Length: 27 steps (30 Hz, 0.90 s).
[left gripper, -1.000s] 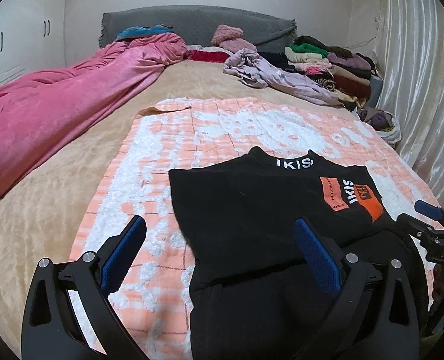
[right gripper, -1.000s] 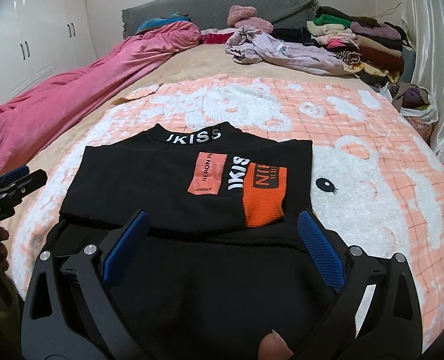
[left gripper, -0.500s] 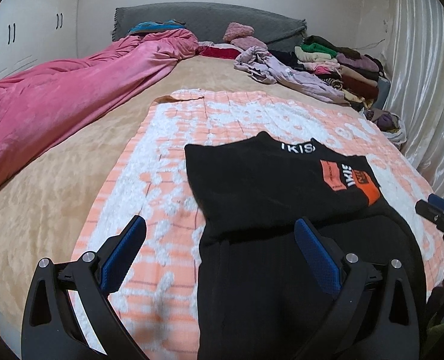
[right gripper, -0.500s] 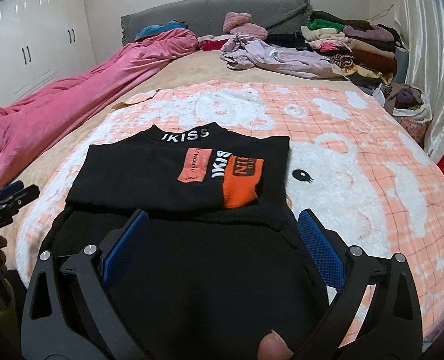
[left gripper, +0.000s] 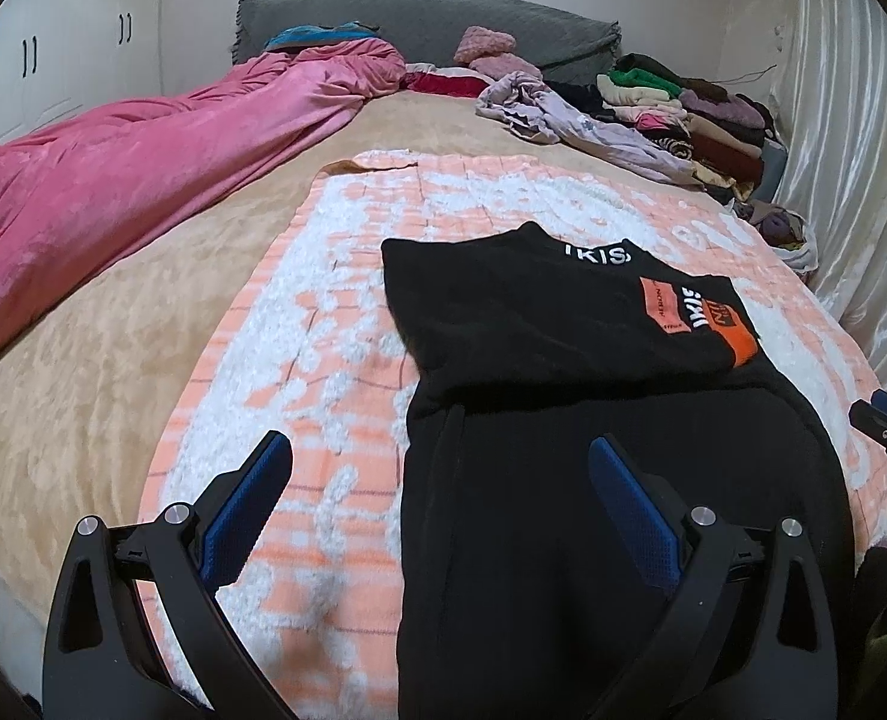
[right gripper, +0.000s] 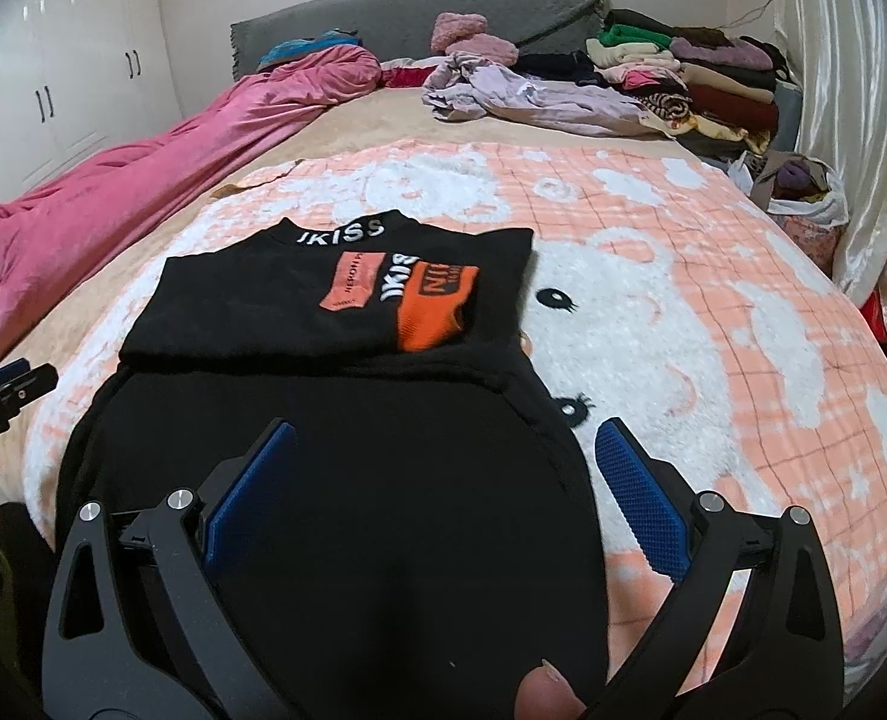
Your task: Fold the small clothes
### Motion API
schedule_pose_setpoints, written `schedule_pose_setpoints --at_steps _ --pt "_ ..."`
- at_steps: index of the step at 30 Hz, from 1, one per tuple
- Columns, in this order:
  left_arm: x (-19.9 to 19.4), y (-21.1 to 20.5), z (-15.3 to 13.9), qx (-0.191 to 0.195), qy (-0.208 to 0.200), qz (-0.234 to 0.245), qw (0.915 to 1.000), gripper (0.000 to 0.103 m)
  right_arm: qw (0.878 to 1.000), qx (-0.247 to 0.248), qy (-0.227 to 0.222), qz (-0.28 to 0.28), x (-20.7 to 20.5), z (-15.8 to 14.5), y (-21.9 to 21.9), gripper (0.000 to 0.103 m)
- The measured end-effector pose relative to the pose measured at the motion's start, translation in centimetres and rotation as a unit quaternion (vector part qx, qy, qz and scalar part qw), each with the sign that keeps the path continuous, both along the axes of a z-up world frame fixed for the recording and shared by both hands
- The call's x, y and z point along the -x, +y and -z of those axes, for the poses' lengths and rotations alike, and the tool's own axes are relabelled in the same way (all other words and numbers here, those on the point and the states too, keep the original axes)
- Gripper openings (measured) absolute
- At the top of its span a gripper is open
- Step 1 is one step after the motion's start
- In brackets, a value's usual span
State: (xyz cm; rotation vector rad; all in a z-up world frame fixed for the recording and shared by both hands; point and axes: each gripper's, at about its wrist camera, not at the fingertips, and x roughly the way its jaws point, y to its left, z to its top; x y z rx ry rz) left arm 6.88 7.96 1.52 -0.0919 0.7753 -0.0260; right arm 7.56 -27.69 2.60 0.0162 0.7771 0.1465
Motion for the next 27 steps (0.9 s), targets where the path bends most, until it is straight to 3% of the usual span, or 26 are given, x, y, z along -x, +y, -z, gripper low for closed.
schedule_pose_setpoints --at_steps 27 --pt "6.8 1.4 4.5 0.021 0.062 0.004 0.9979 0.097 0.997 0.006 0.070 0.011 6.4 4.6 -4.9 0.094"
